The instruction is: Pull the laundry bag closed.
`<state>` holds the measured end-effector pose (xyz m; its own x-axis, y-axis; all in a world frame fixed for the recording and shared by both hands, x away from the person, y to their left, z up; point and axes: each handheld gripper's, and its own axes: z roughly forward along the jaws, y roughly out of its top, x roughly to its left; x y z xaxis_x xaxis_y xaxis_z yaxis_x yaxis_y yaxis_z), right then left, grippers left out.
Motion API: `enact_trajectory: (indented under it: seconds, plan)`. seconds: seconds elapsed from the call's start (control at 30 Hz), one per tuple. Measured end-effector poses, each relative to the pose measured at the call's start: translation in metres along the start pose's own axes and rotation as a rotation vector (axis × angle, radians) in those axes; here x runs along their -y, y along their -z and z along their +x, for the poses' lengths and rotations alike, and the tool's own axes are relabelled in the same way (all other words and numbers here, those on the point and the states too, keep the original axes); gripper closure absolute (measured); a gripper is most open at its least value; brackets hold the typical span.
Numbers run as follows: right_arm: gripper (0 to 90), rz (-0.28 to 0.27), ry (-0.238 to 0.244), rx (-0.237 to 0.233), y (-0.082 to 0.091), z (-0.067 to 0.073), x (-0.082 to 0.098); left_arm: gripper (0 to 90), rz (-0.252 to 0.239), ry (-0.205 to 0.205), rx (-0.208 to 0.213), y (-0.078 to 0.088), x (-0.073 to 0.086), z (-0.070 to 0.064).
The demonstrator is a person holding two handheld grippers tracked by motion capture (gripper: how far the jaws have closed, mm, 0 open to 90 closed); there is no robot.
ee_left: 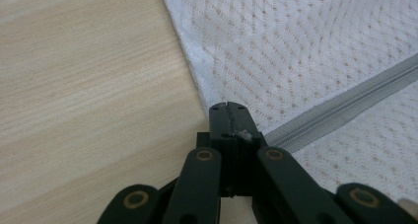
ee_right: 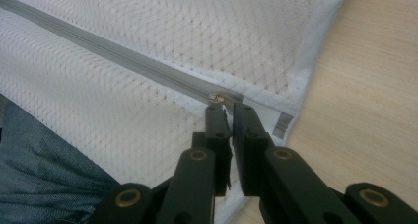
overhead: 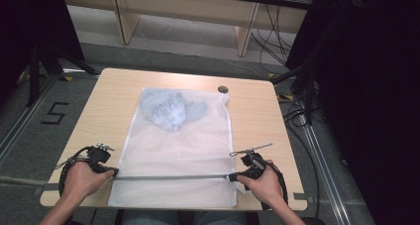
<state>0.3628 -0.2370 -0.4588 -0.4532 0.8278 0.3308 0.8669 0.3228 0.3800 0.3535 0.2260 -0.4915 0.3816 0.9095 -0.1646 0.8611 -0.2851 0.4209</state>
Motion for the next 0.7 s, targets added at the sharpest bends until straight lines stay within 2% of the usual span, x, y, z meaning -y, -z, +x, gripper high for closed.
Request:
enact_trajectory:
  seconds: [0.33,0.37,0.4,0.43,0.47,0.5,0.53,0.57,0.63,0.67,0.7]
  plan:
    - [86.3,0.001,-0.012,0.015,0.001,-0.008,0.003,89.9,0.006,-0.008,-0.005,0.000,0.000,0.000]
    - [90.0,0.006,-0.013,0.010,0.001,-0.010,0.003,89.9,0.005,-0.009,-0.008,0.000,0.000,0.000]
    - [90.0,0.013,0.011,0.065,0.002,-0.012,0.004,89.9,0.005,-0.032,-0.013,0.000,-0.001,0.001]
    - [90.0,0.014,0.021,0.092,0.002,-0.014,0.004,89.9,0.005,-0.056,-0.020,0.001,-0.001,0.003]
    - [90.0,0.027,-0.014,0.110,0.004,-0.017,0.004,89.9,-0.003,-0.005,-0.012,0.000,0.000,0.000]
    - [90.0,0.004,-0.024,0.066,0.005,-0.023,0.005,89.9,0.000,-0.025,-0.014,0.000,-0.001,0.001]
    - [90.0,-0.016,-0.034,0.055,0.008,-0.027,0.007,89.9,-0.001,-0.009,-0.007,0.000,0.000,0.001]
    - [90.0,-0.033,-0.031,0.075,0.011,-0.028,0.007,89.9,-0.001,-0.007,-0.007,0.000,-0.001,0.001]
    - [90.0,-0.047,-0.033,0.066,0.012,-0.030,0.007,89.9,0.002,-0.005,-0.014,0.000,-0.001,-0.001]
    - [90.0,-0.054,-0.027,0.063,0.012,-0.030,0.007,89.9,-0.011,0.004,-0.019,-0.001,0.000,-0.002]
    - [90.0,-0.059,-0.024,0.061,0.012,-0.031,0.006,89.9,-0.002,-0.021,-0.018,0.000,-0.001,0.000]
